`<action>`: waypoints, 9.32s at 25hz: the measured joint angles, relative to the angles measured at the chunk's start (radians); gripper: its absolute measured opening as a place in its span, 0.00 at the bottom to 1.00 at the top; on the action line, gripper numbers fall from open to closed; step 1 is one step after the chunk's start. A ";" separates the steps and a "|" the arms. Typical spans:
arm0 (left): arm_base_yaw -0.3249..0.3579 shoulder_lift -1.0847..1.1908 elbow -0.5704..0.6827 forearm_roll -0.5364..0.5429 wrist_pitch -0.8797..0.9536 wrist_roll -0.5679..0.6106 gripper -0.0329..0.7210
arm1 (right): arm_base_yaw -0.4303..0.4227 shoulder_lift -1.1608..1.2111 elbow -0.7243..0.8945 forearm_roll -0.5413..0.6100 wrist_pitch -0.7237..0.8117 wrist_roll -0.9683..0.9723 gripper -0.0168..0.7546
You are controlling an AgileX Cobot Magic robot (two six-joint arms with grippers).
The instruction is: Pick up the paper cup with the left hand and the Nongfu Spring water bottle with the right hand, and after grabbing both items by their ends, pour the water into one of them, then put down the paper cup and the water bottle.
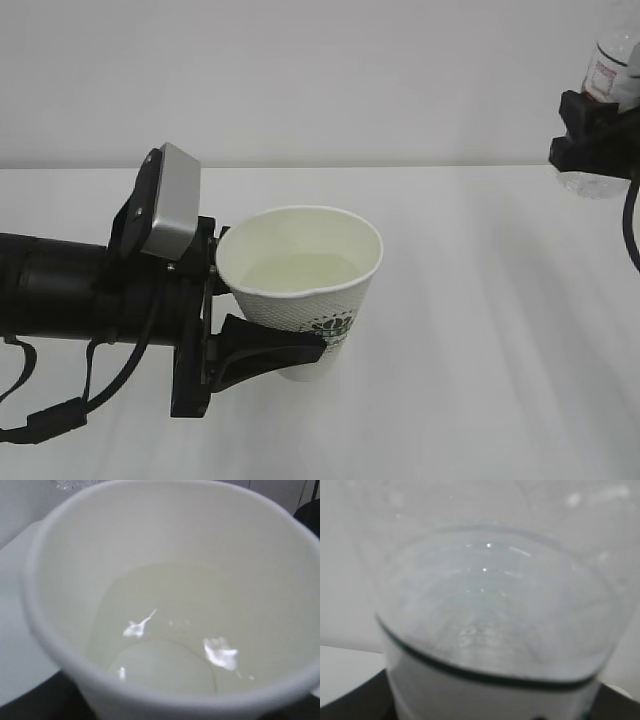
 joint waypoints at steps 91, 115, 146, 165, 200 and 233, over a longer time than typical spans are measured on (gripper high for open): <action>0.000 0.002 0.000 -0.325 0.051 0.021 0.69 | 0.000 0.099 0.000 -0.122 -0.051 0.072 0.58; 0.000 0.002 0.000 -0.365 0.053 0.034 0.69 | 0.000 0.099 0.000 -0.122 -0.052 0.074 0.63; 0.253 0.002 0.000 -0.496 0.069 0.114 0.69 | 0.000 0.100 0.000 -0.122 -0.052 0.076 0.63; 0.399 0.002 0.000 -0.628 0.084 0.186 0.69 | 0.000 0.100 0.000 -0.122 -0.052 0.076 0.63; 0.445 0.204 0.000 -1.046 -0.032 0.392 0.69 | 0.000 0.100 0.000 -0.122 -0.052 0.076 0.63; 0.448 0.410 -0.137 -1.166 -0.105 0.470 0.69 | 0.000 0.100 0.000 -0.122 -0.032 0.084 0.63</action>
